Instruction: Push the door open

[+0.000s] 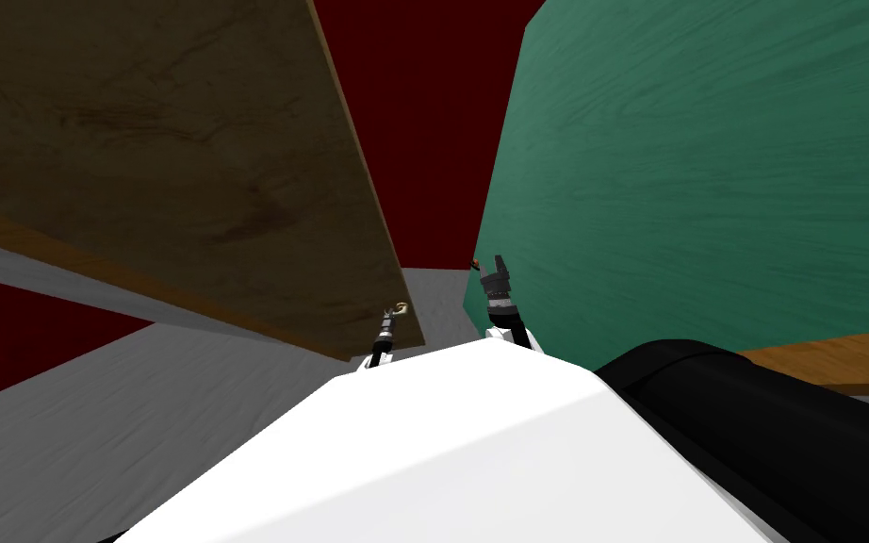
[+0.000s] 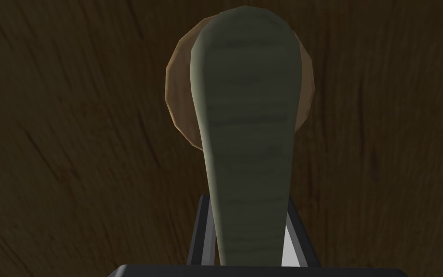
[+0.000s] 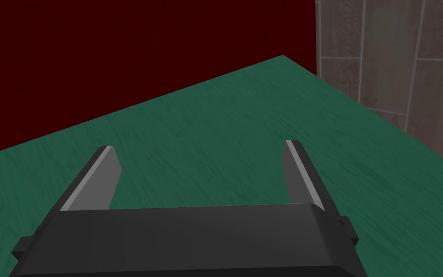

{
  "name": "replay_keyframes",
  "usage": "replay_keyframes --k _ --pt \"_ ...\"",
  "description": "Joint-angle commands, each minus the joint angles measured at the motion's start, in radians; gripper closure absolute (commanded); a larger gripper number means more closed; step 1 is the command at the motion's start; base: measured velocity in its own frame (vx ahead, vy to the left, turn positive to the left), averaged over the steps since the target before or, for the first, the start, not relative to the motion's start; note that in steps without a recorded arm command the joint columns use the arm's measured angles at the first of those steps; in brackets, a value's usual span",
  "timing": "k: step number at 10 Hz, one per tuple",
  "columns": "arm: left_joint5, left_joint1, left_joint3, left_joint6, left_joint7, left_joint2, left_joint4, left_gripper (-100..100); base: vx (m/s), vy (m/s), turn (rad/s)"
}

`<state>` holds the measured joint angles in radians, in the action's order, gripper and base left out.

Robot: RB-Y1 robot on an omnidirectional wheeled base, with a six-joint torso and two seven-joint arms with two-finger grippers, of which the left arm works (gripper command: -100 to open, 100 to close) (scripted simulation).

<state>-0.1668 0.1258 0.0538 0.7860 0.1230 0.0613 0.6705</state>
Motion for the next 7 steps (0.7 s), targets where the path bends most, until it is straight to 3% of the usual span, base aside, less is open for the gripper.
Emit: replay_keyframes --k 1,6,7 --pt "0.002 0.007 0.034 -0.002 -0.006 0.009 0.009 100 0.107 -0.074 0.008" --pt "-0.003 0.009 0.106 -0.003 -0.014 0.003 0.006 100 0.098 -0.068 0.000" --pt "-0.003 0.009 0.106 -0.003 -0.014 0.003 0.006 100 0.073 -0.046 0.018"
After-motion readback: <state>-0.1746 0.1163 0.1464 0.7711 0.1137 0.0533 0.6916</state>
